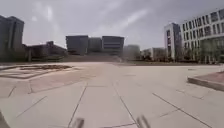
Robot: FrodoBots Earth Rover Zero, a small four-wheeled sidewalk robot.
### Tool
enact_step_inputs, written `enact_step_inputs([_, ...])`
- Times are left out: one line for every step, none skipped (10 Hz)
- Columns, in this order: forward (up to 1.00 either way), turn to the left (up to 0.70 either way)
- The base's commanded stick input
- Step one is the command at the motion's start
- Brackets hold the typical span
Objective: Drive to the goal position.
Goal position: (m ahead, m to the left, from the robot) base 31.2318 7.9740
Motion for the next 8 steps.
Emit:
enact_step_inputs([0.7,0.0])
enact_step_inputs([0.7,0.0])
enact_step_inputs([0.7,0.0])
enact_step_inputs([0.7,0.0])
enact_step_inputs([0.7,0.0])
enact_step_inputs([0.7,0.0])
enact_step_inputs([0.7,0.0])
enact_step_inputs([0.7,0.0])
